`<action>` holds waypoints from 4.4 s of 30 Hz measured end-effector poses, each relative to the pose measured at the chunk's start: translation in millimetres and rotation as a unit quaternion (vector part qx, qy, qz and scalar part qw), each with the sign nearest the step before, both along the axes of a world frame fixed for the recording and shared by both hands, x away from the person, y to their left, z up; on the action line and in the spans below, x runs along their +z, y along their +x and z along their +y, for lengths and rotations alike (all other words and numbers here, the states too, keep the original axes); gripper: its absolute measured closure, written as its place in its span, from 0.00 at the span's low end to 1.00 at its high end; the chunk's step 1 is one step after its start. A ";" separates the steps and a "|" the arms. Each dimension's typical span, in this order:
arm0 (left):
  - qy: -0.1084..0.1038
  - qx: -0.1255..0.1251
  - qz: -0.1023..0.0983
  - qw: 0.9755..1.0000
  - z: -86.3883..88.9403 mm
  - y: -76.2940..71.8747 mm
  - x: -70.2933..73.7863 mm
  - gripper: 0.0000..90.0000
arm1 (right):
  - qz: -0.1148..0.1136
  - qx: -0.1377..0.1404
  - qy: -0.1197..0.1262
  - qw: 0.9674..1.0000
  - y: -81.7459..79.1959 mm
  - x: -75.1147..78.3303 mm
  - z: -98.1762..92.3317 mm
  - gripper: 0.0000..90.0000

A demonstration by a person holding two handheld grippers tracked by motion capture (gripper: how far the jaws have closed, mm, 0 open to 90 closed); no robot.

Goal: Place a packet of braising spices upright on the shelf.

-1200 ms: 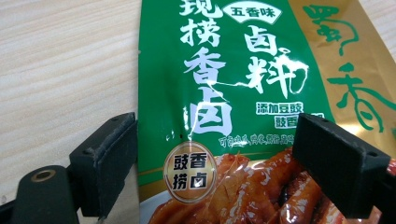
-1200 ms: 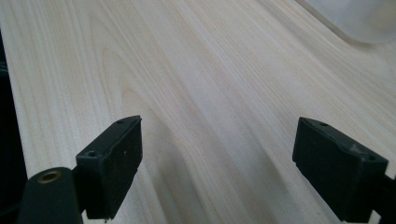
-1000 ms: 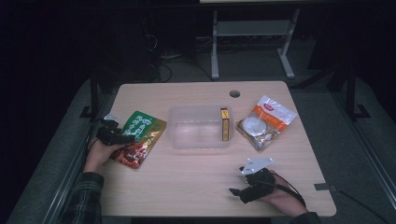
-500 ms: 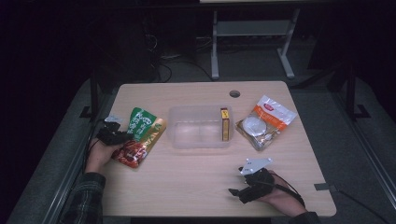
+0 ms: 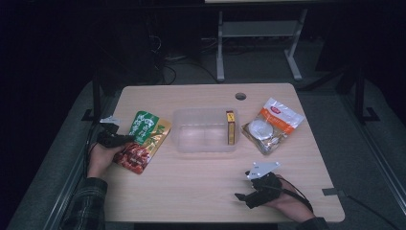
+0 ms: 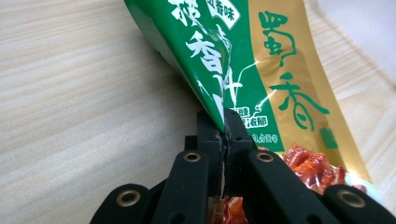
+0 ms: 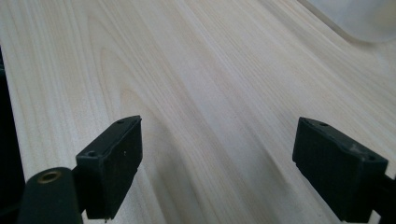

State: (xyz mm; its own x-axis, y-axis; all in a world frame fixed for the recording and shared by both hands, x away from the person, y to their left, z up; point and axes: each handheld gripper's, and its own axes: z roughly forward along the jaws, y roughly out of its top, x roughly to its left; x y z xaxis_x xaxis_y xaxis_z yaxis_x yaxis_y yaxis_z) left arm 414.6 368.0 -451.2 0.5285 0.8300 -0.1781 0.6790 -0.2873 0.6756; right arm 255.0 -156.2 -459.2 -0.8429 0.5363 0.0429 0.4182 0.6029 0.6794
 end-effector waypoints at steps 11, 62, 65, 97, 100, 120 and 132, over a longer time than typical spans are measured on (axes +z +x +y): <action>-0.053 -0.006 -0.028 0.998 12.1 -17.8 27.9 0.99 | 0.001 -0.002 0.001 1.000 0.6 -0.2 0.1 0.17; -0.172 -0.286 -0.143 0.932 -142.2 -74.1 99.7 0.99 | 0.023 0.012 0.043 0.999 -0.7 14.8 -6.6 0.15; -0.174 -0.293 -0.144 0.929 -155.2 -73.9 94.3 0.99 | 0.028 0.012 0.070 0.997 -1.1 18.6 -9.4 0.15; -0.189 -0.321 -0.163 0.914 -196.3 -79.1 74.7 0.99 | -0.041 -0.003 0.273 0.961 33.4 58.6 9.5 0.59; -0.189 -0.322 -0.163 0.913 -195.5 -78.7 74.6 0.99 | -0.045 -0.002 0.277 0.960 34.1 59.4 9.1 0.65; -0.188 -0.329 -0.162 0.911 -196.7 -79.4 73.8 0.99 | -0.045 0.007 0.290 0.956 34.9 65.0 5.8 0.99; -0.176 -0.336 -0.156 0.912 -198.1 -78.3 70.7 0.94 | -0.048 0.031 0.267 0.962 36.2 73.3 2.5 1.00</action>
State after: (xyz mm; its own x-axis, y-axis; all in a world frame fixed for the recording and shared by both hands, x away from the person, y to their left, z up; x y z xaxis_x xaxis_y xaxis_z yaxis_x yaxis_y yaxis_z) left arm 336.3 170.0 -380.6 0.9671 0.2212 -0.1255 0.1891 -0.2956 0.9364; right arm 291.1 -153.7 -385.9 -0.8861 0.4081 0.2199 0.3135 0.1780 0.9328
